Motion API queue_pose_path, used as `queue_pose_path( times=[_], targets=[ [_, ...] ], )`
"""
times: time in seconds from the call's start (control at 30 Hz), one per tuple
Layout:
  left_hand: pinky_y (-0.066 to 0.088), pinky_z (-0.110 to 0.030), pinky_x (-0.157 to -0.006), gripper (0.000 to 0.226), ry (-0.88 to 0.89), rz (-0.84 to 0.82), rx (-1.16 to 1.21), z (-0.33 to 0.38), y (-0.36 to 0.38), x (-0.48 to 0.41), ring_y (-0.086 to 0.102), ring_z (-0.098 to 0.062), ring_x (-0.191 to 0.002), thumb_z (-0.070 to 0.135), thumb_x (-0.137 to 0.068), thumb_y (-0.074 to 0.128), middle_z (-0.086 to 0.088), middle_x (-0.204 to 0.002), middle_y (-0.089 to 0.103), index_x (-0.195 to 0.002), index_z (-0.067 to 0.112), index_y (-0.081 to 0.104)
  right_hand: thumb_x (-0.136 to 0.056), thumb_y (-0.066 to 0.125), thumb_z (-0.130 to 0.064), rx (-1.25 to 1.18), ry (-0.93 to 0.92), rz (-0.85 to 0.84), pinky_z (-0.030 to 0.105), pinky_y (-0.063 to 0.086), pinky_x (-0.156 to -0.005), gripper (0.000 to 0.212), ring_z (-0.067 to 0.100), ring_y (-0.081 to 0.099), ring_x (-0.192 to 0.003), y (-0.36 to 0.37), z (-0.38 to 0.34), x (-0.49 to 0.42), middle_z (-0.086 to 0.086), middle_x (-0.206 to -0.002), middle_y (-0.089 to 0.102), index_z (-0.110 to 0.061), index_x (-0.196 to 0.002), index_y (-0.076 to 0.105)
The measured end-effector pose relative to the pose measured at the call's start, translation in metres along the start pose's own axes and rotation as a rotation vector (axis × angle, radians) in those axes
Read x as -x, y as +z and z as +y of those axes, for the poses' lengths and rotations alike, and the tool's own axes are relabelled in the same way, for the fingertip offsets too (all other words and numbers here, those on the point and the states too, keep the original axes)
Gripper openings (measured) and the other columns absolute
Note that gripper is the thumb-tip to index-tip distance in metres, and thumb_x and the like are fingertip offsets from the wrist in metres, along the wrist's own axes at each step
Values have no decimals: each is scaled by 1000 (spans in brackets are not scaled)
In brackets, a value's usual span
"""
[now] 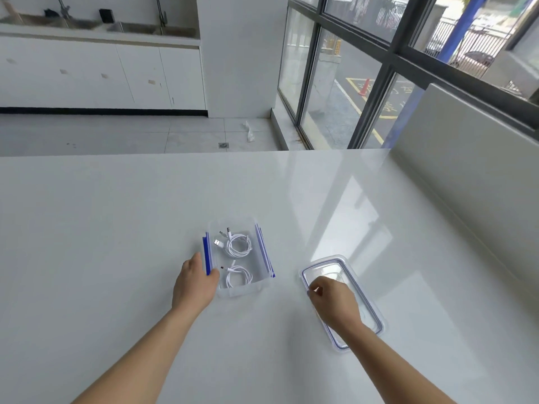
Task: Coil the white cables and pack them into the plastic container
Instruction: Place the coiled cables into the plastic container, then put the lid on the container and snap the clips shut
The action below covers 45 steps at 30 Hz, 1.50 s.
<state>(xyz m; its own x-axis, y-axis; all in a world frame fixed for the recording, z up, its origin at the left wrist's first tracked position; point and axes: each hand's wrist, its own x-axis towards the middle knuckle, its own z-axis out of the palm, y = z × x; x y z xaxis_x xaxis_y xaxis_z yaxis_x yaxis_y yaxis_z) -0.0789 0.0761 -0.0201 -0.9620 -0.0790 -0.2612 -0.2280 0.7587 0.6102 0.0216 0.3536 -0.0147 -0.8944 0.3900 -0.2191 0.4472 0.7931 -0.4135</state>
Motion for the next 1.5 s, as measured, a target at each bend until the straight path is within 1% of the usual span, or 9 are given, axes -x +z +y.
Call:
queue_pose_path(
  times=[0.13,0.3,0.67,0.8,1.0,1.1,1.23,1.4,1.5],
  targets=[
    [39,-36,-71,26,0,-7,-1,0,9,-5,52,-30,-87,26,-94,53,-14,-107,61,-112,6,52,-92,59,-44,137,-16,-29,30,49,-72,23,23,67,-93,6,17,0,-4,-97,74,-26,-103,66],
    [37,-35,-65,23,13,-9,39,-4,17,-6,55,-30,-82,21,-96,48,-9,-95,61,-114,9,56,-92,62,-48,282,-2,-54,33,50,-69,34,28,67,-91,16,26,3,4,-98,67,-15,-102,60],
    [45,-38,-68,20,46,-45,186,-11,16,2,61,-34,-89,18,-98,45,-10,-99,68,-111,21,60,-82,52,-20,279,-54,-91,33,38,-59,13,32,61,-82,19,32,15,7,-91,63,-12,-92,54],
    [51,-42,-77,24,55,-64,236,-15,13,7,64,-33,-94,19,-98,44,-9,-102,70,-114,27,61,-88,49,-17,282,-108,19,34,35,-57,6,31,52,-71,8,26,17,5,-88,61,-11,-87,49],
    [45,-35,-63,25,54,-80,285,-20,15,7,55,-28,-67,22,-99,43,-12,-93,69,-113,33,60,-91,54,-15,165,-154,265,36,47,-63,7,32,60,-72,-43,-13,9,3,-81,65,-11,-87,59],
    [46,-36,-65,26,47,-92,336,-19,15,8,53,-27,-68,22,-98,43,-12,-92,68,-111,35,61,-93,60,-22,-36,-105,310,30,43,-63,5,23,63,-75,-69,-32,3,-7,-80,68,-20,-91,64],
    [47,-36,-68,33,22,-117,404,-21,10,7,51,-25,-72,19,-97,44,-8,-92,67,-118,36,64,-92,63,-17,-699,-8,247,35,56,-56,11,18,67,-63,-86,-48,-5,-4,-71,73,-18,-84,72],
    [43,-34,-66,27,34,-128,393,-21,7,13,56,-28,-76,19,-99,44,-2,-92,68,-111,31,65,-98,60,-7,-1272,92,-64,25,50,-47,19,17,61,-51,-71,-58,-14,7,-67,69,8,-102,71],
    [43,-36,-68,18,76,86,267,-11,1,20,57,-35,-88,16,-99,47,-10,-90,63,-89,10,61,-102,53,-4,-1388,136,-272,19,45,-42,25,8,54,-42,-49,-66,-18,-2,-52,61,15,-112,65]
  ],
)
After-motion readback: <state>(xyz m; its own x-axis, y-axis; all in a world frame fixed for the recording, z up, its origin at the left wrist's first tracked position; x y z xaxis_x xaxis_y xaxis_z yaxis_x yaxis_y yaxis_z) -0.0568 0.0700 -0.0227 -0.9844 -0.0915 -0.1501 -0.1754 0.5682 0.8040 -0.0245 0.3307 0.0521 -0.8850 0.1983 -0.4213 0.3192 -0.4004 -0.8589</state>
